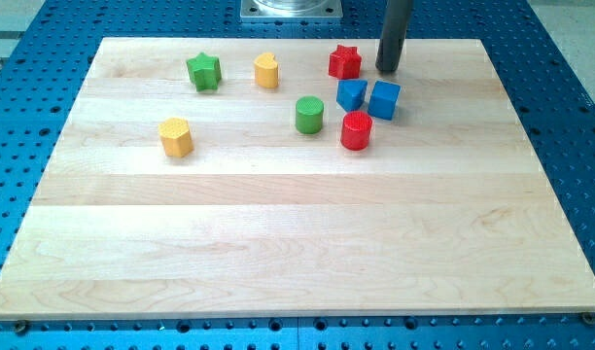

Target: Move the red star to the top of the blue cube

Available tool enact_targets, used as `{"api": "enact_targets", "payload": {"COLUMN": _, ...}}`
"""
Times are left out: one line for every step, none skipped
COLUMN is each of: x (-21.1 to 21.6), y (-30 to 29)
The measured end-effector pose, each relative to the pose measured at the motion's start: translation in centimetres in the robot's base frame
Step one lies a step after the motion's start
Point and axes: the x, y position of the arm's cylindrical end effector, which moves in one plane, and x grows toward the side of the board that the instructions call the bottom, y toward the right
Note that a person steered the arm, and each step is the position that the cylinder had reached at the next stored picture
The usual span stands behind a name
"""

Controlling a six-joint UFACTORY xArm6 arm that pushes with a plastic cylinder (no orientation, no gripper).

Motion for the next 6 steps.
{"api": "enact_targets", "payload": {"x": -1.8, "y": -6.3}}
{"api": "enact_targets", "payload": {"x": 0.2, "y": -13.3}}
{"api": "enact_targets", "payload": {"x": 0.6, "y": -6.5}}
{"api": "enact_targets", "payload": {"x": -0.4, "y": 2.4}}
{"api": "enact_targets", "payload": {"x": -1.8, "y": 3.4}}
{"api": "enact_targets", "payload": {"x": 2.1, "y": 0.8}}
